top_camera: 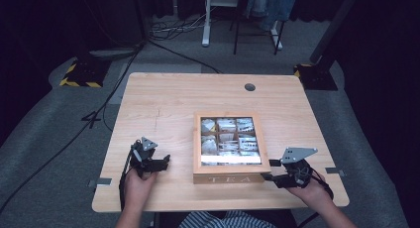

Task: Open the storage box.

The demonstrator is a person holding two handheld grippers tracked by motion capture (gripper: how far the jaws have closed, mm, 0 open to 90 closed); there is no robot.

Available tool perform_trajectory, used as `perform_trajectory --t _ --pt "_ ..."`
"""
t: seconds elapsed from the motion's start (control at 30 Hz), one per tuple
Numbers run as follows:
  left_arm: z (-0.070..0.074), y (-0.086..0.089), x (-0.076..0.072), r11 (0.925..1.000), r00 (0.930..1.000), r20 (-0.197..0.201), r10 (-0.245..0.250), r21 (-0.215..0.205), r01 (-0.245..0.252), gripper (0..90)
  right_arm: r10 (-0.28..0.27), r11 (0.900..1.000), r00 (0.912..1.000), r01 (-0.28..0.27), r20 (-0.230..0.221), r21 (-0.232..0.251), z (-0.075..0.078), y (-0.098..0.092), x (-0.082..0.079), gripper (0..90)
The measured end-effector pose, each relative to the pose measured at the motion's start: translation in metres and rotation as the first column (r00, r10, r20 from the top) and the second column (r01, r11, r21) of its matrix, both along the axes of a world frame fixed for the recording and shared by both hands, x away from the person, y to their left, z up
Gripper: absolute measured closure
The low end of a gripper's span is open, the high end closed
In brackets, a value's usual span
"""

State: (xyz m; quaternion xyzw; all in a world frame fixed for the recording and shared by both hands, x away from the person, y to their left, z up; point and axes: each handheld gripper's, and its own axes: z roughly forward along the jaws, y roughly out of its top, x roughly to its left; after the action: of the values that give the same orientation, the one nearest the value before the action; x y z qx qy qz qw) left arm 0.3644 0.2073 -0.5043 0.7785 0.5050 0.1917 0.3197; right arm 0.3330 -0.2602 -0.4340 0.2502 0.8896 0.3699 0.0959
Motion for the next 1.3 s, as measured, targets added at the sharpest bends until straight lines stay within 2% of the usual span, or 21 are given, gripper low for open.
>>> perform_trajectory --t 0.03,0.1,0.17,0.3,0.43,0.47,0.5,0.63,0.77,1.0,1.17,1.3 --pt "0.000 0.000 0.000 1.0000 1.0000 -0.001 -0.001 -0.001 0.001 14.6 -0.004 1.000 1.0000 0.004 -0.003 -0.002 0.002 0.000 -0.001 48.8" --pt "0.000 -0.001 -0.001 1.0000 1.0000 0.002 0.003 -0.006 -0.003 15.0 -0.008 1.000 1.0000 0.008 -0.006 -0.003 0.002 0.000 -0.002 50.4" --pt "0.001 -0.003 -0.003 0.9999 0.9999 0.011 -0.013 -0.009 0.013 21.5 -0.026 1.000 0.9993 0.026 -0.025 -0.012 0.005 0.001 -0.003 53.7" --pt "0.001 -0.005 -0.003 0.9993 0.9989 0.027 -0.037 0.012 0.037 23.6 -0.066 0.998 0.9965 0.065 -0.051 -0.015 0.008 0.002 -0.006 57.8" --pt "0.004 -0.007 -0.003 0.9992 0.9995 0.003 -0.033 0.022 0.033 25.8 -0.087 0.996 0.9939 0.087 -0.067 -0.005 0.011 0.001 -0.009 62.5" --pt "0.007 -0.007 -0.003 0.9990 0.9994 -0.011 -0.032 0.030 0.032 27.1 -0.089 0.996 0.9936 0.089 -0.070 0.003 0.012 0.000 -0.009 63.2" --pt "0.009 -0.006 -0.003 0.9991 0.9996 -0.006 -0.029 0.030 0.029 26.0 -0.096 0.995 0.9927 0.097 -0.074 0.014 0.014 -0.001 -0.009 63.8" --pt "0.014 -0.005 -0.006 0.9996 0.9996 0.011 -0.026 -0.003 0.026 24.1 -0.107 0.993 0.9914 0.110 -0.076 0.043 0.020 -0.003 -0.011 66.2" --pt "0.015 -0.006 -0.007 0.9992 0.9991 0.018 -0.039 0.000 0.039 23.2 -0.120 0.990 0.9903 0.125 -0.071 0.067 0.026 -0.005 -0.012 67.4" --pt "0.012 -0.008 -0.007 0.9979 0.9979 -0.003 -0.064 0.014 0.064 23.1 -0.134 0.984 0.9895 0.139 -0.056 0.109 0.035 -0.008 -0.013 68.7" --pt "0.014 -0.009 -0.008 0.9975 0.9975 0.010 -0.070 0.008 0.070 23.6 -0.143 0.977 0.9882 0.150 -0.057 0.152 0.044 -0.010 -0.010 71.3" --pt "0.015 -0.009 -0.008 0.9972 0.9972 0.012 -0.074 0.003 0.074 23.8 -0.172 0.969 0.9840 0.177 -0.048 0.170 0.052 -0.010 -0.009 72.8"
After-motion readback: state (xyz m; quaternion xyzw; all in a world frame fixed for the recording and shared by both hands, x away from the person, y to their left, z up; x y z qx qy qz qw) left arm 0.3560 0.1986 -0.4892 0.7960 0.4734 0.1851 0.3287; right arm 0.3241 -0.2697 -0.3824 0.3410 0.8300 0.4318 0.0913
